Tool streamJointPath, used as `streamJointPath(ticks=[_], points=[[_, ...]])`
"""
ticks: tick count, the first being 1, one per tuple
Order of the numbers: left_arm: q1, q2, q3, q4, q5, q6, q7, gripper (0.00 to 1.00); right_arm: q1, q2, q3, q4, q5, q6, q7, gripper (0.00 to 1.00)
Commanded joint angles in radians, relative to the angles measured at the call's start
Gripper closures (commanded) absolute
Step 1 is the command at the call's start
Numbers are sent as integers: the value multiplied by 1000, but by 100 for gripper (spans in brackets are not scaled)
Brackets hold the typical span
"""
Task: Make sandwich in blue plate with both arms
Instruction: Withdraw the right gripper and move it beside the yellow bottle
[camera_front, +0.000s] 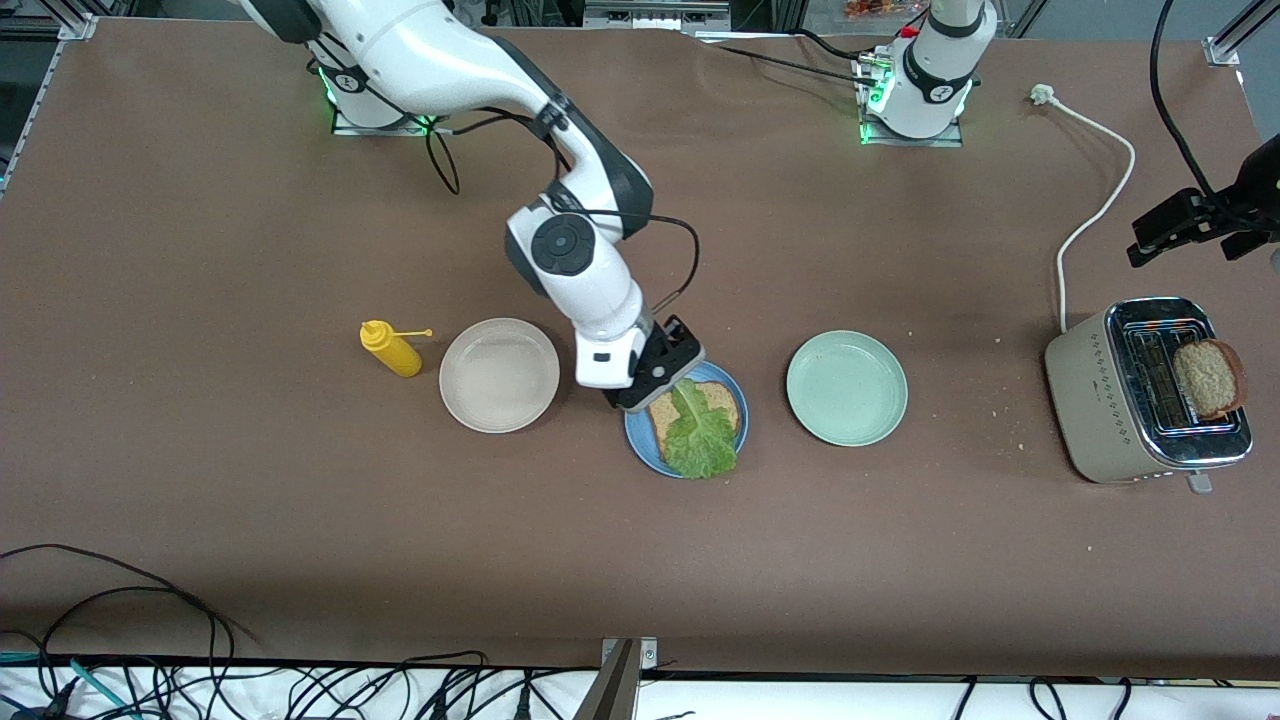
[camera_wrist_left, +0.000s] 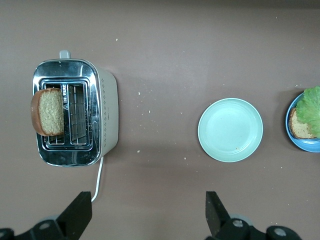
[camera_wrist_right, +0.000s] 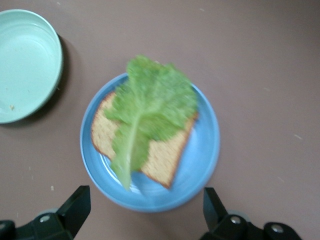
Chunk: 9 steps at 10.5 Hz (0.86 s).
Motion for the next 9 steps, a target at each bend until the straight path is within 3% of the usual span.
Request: streamJointPath(ticks=[1, 3, 5, 9], points=[[0, 3, -3, 21, 27, -17, 3, 0, -30, -116, -88, -22, 4, -290, -47, 0], [0, 3, -3, 21, 25, -17, 3, 0, -28, -182, -180, -59, 4, -466, -93, 0], [0, 3, -2, 21, 24, -17, 3, 0, -28, -293, -254, -160, 2, -545, -170, 0], [0, 3, -5, 21, 30, -17, 3, 0, -28, -592, -401, -483, -39, -596, -364, 0]])
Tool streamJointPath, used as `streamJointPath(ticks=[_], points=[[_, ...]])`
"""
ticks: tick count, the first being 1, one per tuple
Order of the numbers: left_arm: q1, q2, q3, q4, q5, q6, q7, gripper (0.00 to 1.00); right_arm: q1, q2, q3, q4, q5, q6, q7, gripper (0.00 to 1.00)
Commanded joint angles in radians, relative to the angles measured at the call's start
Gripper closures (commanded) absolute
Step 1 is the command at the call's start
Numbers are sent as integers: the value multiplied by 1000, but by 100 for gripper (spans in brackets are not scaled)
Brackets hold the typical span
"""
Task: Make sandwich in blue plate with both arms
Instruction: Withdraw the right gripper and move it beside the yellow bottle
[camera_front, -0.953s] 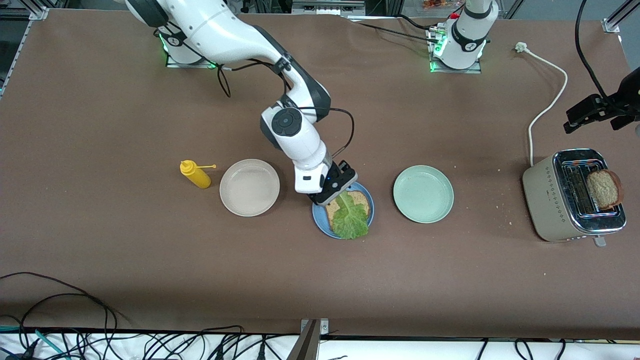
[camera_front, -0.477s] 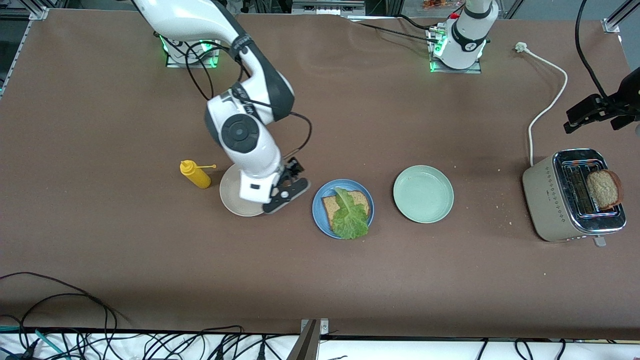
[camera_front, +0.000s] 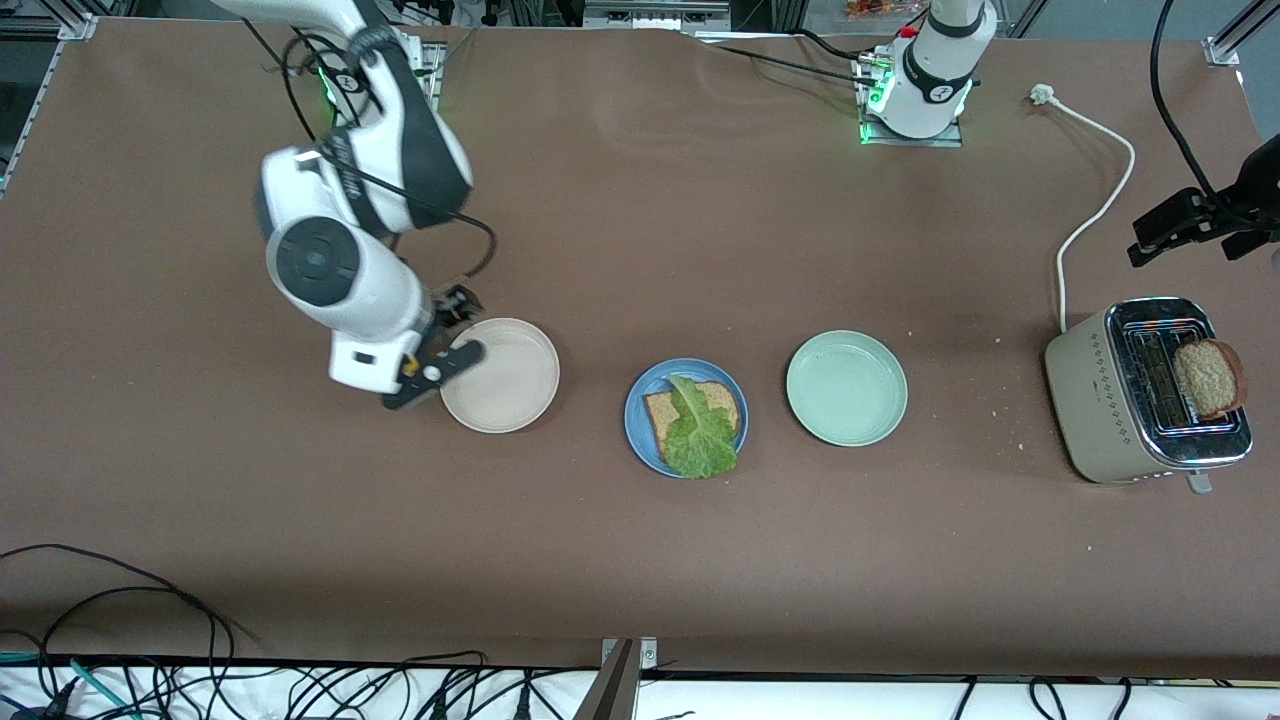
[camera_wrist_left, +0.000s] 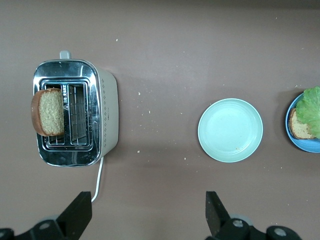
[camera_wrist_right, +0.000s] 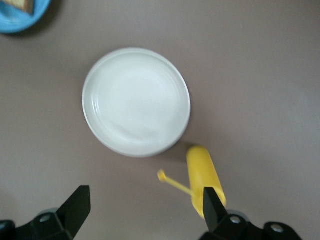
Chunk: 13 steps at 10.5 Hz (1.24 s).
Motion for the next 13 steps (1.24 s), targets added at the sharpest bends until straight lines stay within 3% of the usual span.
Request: streamJointPath(ticks=[1, 4, 6, 13], points=[[0, 2, -5, 20, 30, -17, 3, 0, 12, -255, -128, -304, -33, 22, -229, 0], [-2, 2, -6, 20, 30, -17, 3, 0, 12, -283, -274, -371, -15, 33, -566, 0], [-2, 2, -6, 20, 30, -19, 3, 0, 3, -257, -332, -379, 61, 68, -761, 0], [-2, 2, -6, 20, 30, -17, 5, 0, -228, 34, -333, -369, 664, 44, -1666, 0]])
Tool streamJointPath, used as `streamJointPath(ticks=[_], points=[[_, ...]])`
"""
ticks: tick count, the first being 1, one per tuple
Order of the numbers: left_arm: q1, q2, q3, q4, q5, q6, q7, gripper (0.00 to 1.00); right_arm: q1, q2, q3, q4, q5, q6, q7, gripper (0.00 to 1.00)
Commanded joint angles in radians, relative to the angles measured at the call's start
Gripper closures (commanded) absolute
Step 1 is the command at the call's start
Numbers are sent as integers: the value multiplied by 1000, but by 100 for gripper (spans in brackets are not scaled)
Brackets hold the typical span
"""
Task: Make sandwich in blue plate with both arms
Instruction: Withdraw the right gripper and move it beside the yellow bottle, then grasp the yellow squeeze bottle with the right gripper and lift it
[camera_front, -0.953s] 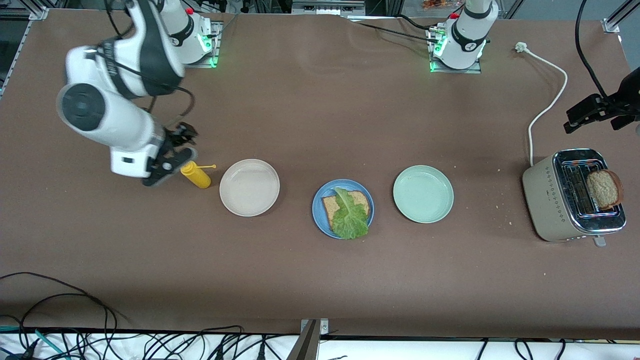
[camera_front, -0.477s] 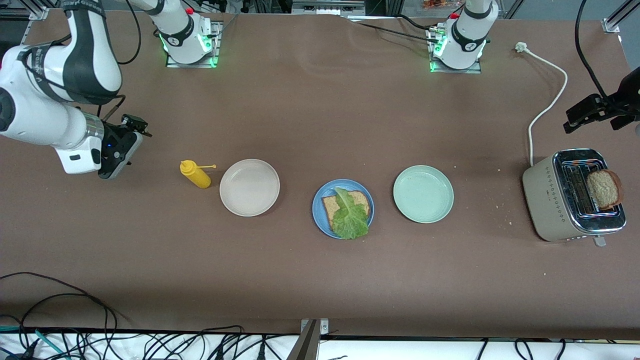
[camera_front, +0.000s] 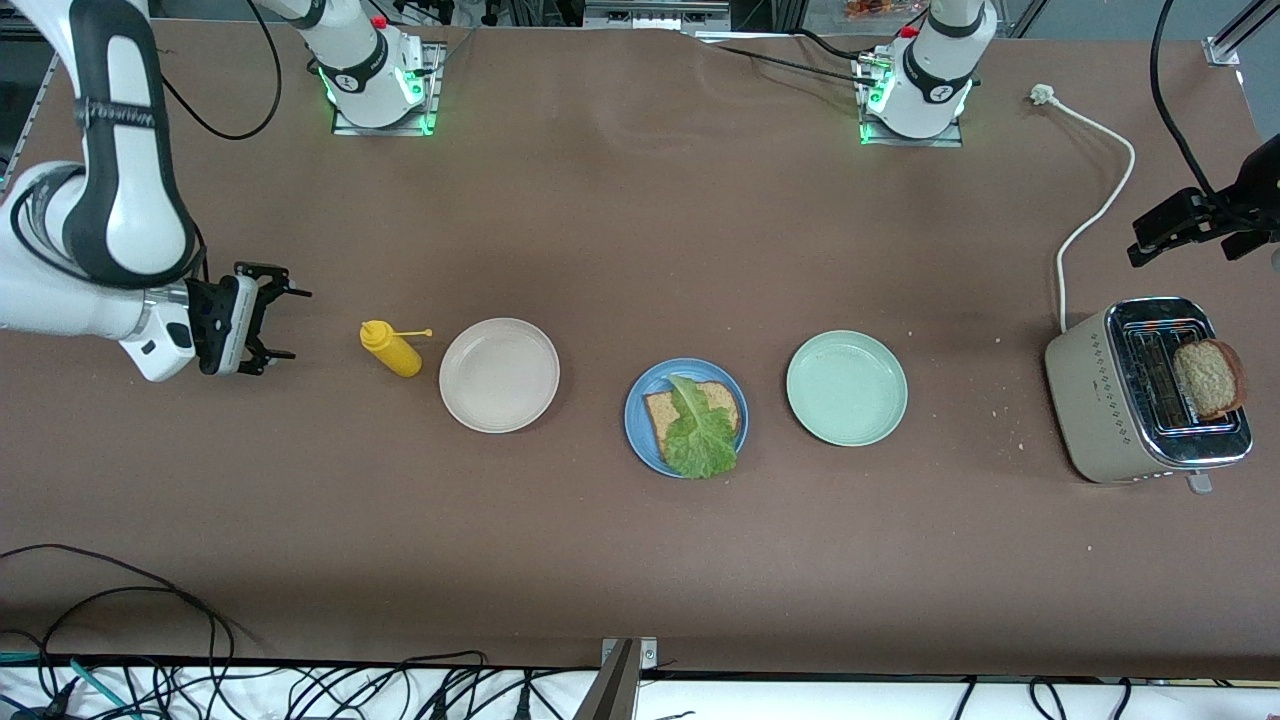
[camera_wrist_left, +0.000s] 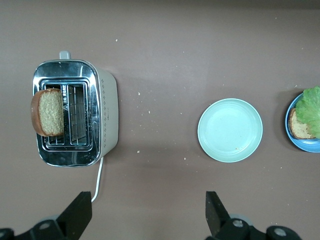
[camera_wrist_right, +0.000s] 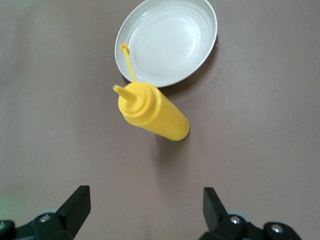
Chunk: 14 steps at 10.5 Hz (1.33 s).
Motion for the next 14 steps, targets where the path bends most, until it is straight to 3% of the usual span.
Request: streamJointPath(ticks=[1, 4, 6, 13, 14], points=[[0, 2, -2, 19, 30, -17, 5, 0, -71, 142, 2, 18, 263, -47, -362, 0], [0, 2, -3, 19, 30, -17, 5, 0, -113, 297, 6, 21, 530, -203, -630, 0], [0, 2, -3, 19, 30, -17, 5, 0, -113, 354, 10, 61, 639, -261, -737, 0], [0, 2, -3, 19, 30, -17, 5, 0, -114, 393, 42, 62, 727, -386, -776, 2], [0, 2, -3, 19, 30, -17, 5, 0, -114, 393, 42, 64, 727, -383, -771, 39]])
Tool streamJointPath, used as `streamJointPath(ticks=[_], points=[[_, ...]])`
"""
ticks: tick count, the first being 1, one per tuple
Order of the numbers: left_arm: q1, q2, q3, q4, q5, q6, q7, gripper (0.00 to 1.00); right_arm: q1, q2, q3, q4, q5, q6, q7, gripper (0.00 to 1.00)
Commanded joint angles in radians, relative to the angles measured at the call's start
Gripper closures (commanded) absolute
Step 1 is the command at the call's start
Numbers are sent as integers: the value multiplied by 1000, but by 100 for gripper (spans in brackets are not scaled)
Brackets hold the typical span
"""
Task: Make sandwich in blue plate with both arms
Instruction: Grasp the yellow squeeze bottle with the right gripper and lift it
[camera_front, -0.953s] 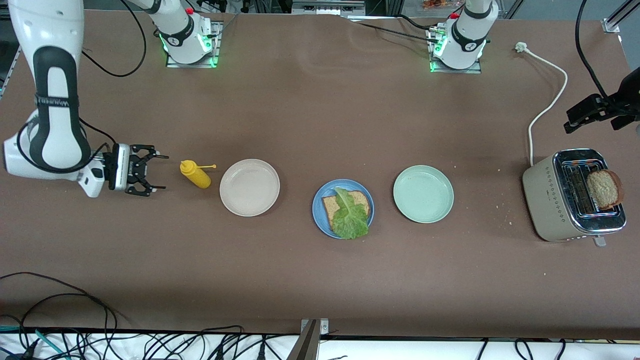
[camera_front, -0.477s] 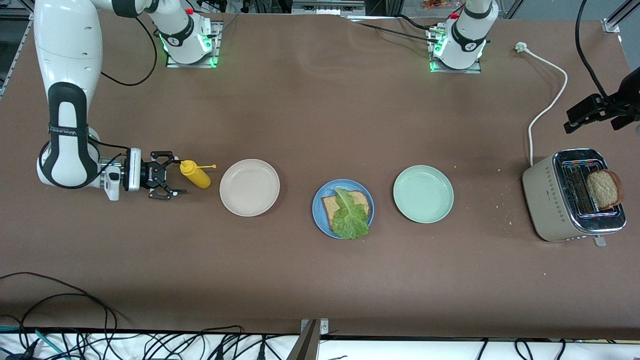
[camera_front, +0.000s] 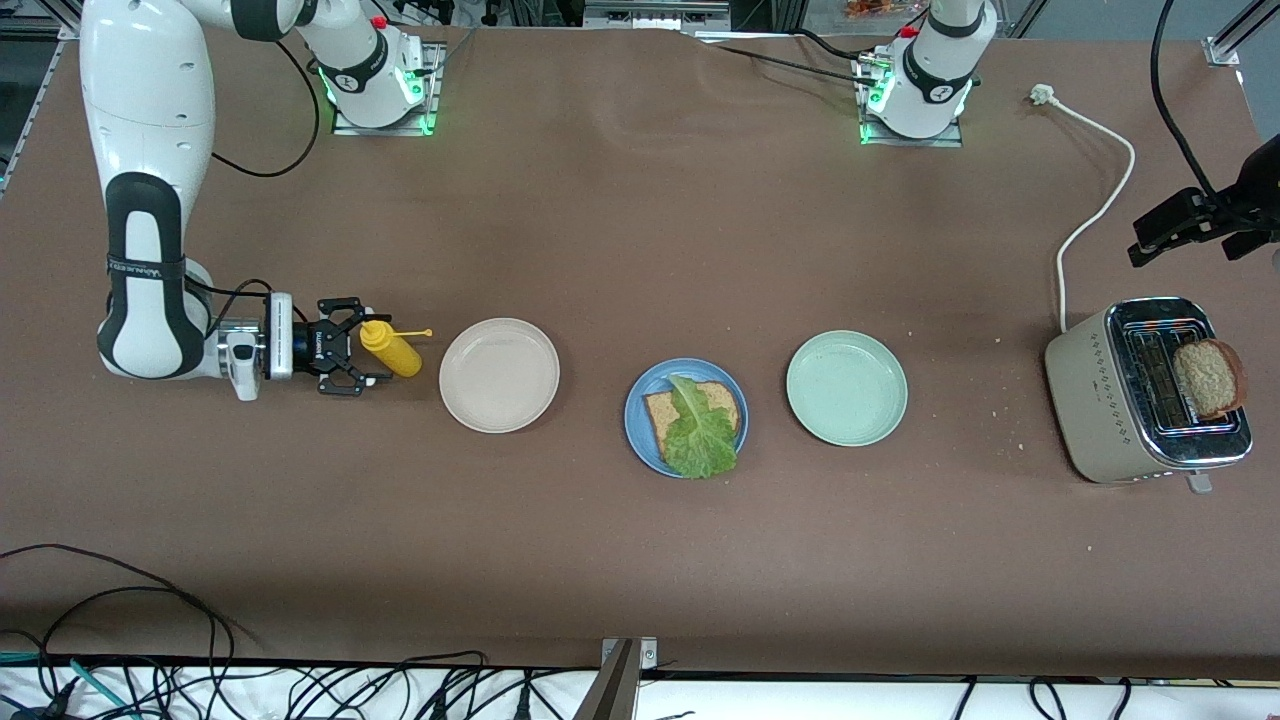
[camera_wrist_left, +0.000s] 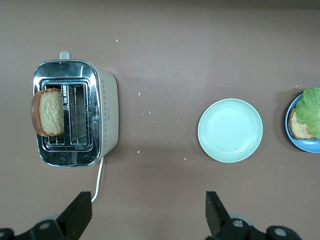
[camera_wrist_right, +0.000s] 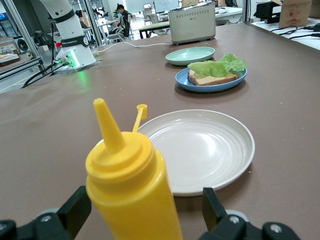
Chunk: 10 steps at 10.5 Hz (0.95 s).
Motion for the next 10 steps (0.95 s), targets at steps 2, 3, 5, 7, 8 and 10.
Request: streamJointPath(ticks=[2, 3, 5, 7, 8, 10], points=[[0, 2, -4, 19, 30, -17, 5, 0, -9, 13, 7, 23, 12, -14, 7, 100], [0, 2, -4, 19, 30, -17, 5, 0, -6, 15, 7, 36, 9, -9, 39, 100], [0, 2, -3, 19, 30, -17, 5, 0, 3, 10, 4, 61, -4, 6, 105, 100], [0, 2, -4, 19, 30, -17, 5, 0, 25, 7, 4, 194, -146, 32, 330, 100], [0, 2, -4, 19, 30, -17, 5, 0, 37, 3, 6, 264, -215, 31, 457, 100], [0, 2, -4, 19, 30, -17, 3, 0, 75, 1, 1, 378, -295, 31, 657, 100]])
